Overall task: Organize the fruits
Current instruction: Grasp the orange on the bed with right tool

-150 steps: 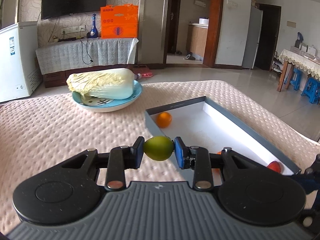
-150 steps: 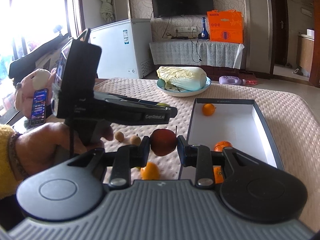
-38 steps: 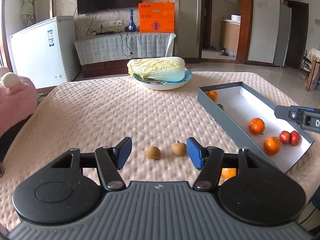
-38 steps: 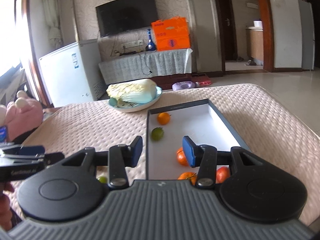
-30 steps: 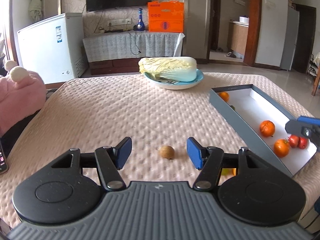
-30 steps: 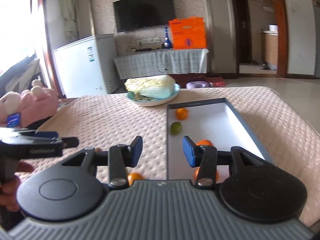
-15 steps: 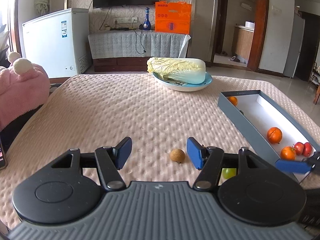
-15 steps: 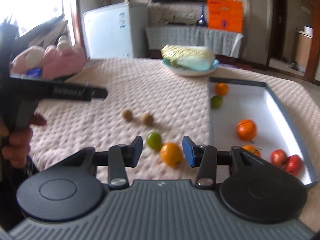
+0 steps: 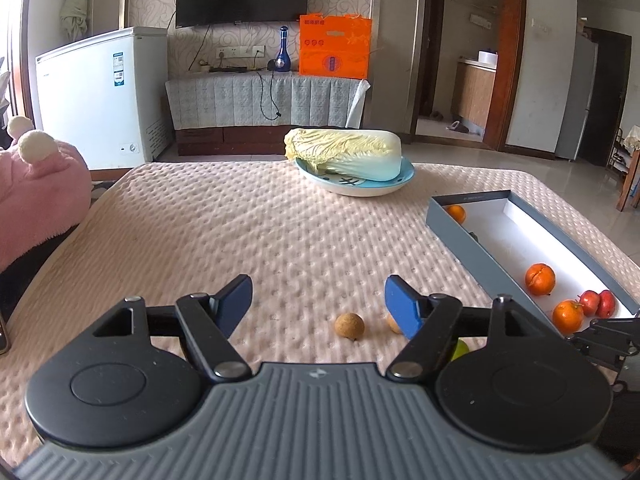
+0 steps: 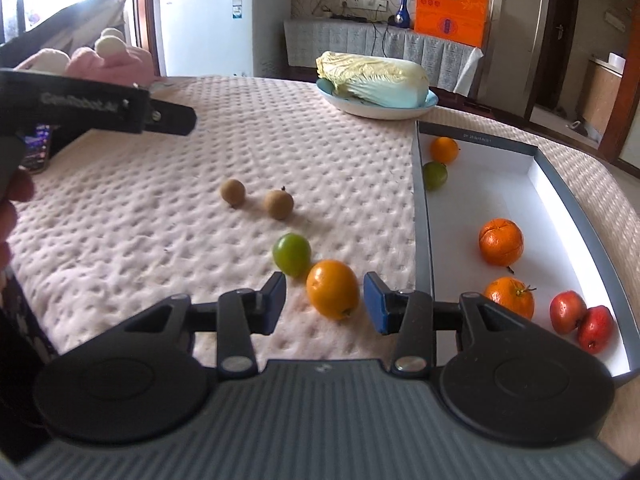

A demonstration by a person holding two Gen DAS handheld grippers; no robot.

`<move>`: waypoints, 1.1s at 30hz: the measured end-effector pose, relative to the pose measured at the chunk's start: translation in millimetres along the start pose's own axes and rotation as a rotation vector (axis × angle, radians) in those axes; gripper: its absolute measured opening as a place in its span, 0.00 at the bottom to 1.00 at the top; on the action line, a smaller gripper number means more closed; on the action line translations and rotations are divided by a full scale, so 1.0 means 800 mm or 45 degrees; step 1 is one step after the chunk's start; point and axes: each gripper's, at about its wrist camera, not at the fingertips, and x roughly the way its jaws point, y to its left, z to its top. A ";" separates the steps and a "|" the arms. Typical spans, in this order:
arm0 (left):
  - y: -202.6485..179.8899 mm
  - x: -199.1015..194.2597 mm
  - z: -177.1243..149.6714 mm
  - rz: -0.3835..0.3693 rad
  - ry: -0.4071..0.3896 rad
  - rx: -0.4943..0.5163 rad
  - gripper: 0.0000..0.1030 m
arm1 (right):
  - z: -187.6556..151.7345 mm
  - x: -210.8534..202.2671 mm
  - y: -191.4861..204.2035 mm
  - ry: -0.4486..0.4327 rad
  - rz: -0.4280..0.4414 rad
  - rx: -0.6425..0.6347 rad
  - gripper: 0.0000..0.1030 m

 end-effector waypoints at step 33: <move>0.028 0.012 -0.009 0.030 0.051 -0.056 0.75 | 0.000 0.015 0.006 0.079 0.013 -0.055 0.34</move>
